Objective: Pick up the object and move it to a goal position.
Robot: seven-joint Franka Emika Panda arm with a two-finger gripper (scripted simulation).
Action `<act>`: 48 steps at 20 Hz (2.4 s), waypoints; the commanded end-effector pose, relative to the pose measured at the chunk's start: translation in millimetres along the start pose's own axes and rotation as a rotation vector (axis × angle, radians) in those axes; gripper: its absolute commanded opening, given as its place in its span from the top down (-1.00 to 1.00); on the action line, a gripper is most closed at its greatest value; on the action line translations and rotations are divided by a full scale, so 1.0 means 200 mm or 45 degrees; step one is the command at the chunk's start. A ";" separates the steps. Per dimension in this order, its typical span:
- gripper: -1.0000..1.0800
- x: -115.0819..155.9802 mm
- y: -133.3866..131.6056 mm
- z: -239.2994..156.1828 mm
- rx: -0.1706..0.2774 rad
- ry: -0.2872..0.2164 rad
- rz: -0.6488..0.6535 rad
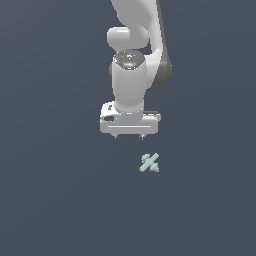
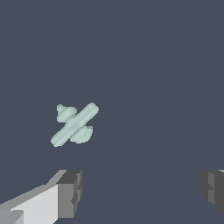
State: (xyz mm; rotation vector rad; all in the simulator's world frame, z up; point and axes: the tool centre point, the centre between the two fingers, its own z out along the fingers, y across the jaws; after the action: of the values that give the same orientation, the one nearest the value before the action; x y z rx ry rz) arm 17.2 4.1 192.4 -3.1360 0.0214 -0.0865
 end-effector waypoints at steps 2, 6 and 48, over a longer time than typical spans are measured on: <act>-0.92 0.00 0.00 0.00 -0.001 -0.001 0.000; -0.92 -0.02 0.03 0.04 -0.013 -0.030 -0.011; -0.92 0.11 -0.49 0.63 -0.009 -0.071 0.107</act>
State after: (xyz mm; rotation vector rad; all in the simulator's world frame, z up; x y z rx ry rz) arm 47.2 101.3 73.0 -3.1378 0.1536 -0.0003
